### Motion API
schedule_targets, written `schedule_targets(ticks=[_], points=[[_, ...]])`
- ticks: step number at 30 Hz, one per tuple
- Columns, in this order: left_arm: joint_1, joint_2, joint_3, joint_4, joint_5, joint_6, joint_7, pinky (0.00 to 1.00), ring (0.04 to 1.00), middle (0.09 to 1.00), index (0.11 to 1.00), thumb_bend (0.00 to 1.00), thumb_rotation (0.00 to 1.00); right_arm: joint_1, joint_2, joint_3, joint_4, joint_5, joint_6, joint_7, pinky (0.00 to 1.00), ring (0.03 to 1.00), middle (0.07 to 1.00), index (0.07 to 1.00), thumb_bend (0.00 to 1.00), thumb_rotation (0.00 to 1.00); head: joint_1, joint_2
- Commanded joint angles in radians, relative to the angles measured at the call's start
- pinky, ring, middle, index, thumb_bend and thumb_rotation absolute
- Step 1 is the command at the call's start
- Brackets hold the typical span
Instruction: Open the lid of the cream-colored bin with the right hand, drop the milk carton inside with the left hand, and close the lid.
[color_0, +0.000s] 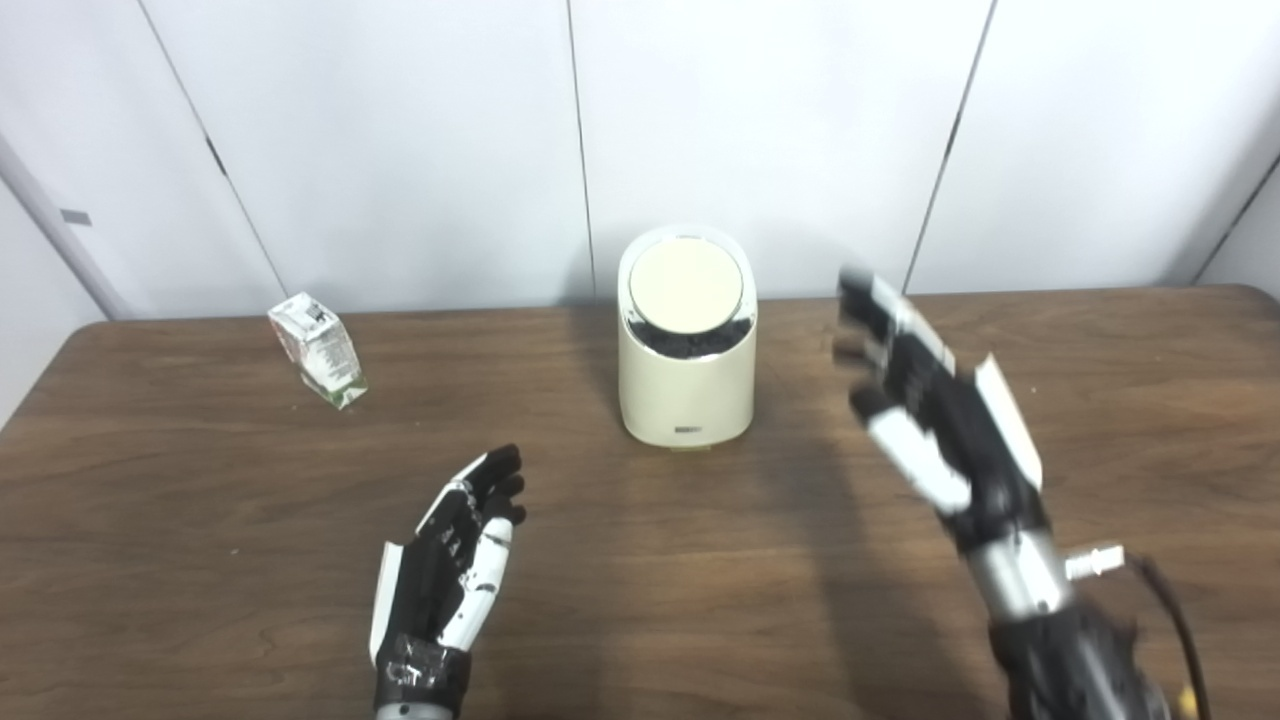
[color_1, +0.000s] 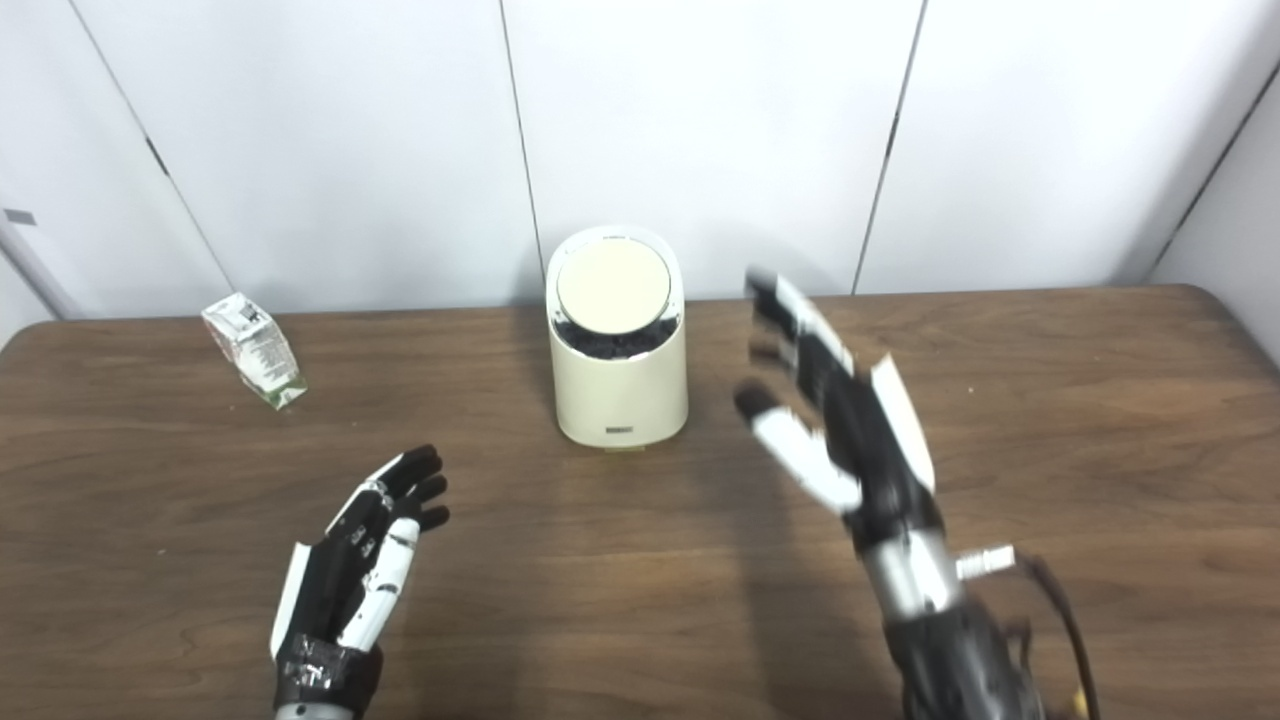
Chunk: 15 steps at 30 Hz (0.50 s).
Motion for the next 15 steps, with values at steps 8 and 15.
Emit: schedule_targets(ticks=[8,15], points=[[0.005,-0.001,0.009,0.011,-0.017,-0.056,0.0,0.79,0.84,0.851,0.832,0.17,0.48,-0.235,0.006,0.012,0.062,-0.163,0.099,-0.038,0.81,0.913,0.932,0.916,0.68,0.77,-0.009,-0.003],[0.008,0.004,0.006,0.012,-0.022,-0.059,-0.008,0.82,0.851,0.859,0.84,0.17,0.49,-0.354,0.02,0.047,0.198,-0.257,0.157,-0.045,0.82,0.945,0.986,0.983,0.81,0.75,-0.013,-0.006]])
